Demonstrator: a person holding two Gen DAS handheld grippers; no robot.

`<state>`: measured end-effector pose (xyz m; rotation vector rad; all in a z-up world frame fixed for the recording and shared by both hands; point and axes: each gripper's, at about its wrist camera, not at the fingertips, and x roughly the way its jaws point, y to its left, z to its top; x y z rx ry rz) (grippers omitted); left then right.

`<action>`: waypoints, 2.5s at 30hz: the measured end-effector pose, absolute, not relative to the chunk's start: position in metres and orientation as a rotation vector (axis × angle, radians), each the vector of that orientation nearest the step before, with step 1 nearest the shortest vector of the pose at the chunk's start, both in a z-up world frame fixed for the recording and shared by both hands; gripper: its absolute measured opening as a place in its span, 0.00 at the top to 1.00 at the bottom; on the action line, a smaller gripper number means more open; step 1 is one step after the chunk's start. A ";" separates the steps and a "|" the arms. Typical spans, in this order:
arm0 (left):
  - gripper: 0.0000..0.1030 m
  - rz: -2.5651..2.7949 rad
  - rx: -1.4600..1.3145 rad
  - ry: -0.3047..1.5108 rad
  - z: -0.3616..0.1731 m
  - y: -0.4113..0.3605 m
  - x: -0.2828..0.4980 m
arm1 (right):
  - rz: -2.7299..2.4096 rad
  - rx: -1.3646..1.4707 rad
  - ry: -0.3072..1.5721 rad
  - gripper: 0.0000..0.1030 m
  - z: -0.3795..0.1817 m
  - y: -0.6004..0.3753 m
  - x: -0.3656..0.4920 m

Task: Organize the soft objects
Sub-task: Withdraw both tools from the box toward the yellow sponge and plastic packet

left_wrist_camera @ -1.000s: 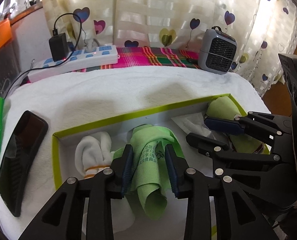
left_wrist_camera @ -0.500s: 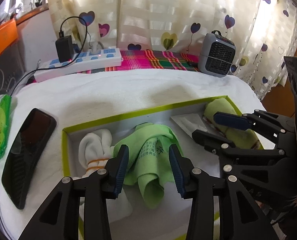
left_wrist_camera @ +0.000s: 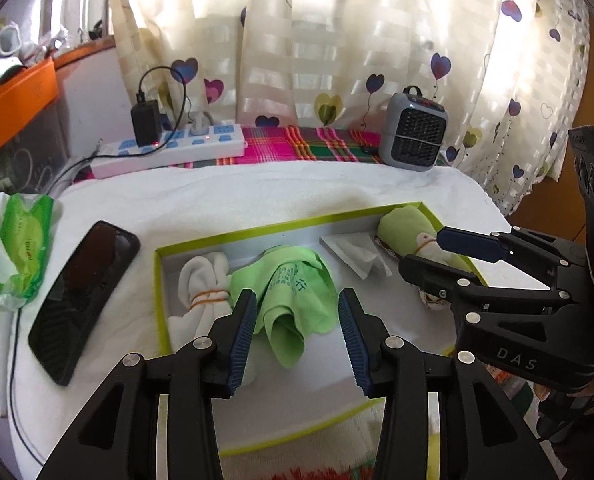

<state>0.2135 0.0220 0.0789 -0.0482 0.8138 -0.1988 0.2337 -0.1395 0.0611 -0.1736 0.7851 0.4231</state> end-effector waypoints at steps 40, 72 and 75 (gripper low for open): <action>0.59 -0.224 -0.017 0.770 0.079 0.007 0.118 | 0.378 -0.040 0.663 0.51 0.068 -0.202 0.122; 0.59 -0.342 0.018 0.909 0.041 -0.051 0.100 | 0.306 0.139 0.700 0.47 0.036 -0.280 0.102; 0.57 -0.332 0.026 0.916 0.039 -0.054 0.101 | 0.316 0.139 0.698 0.46 0.035 -0.281 0.101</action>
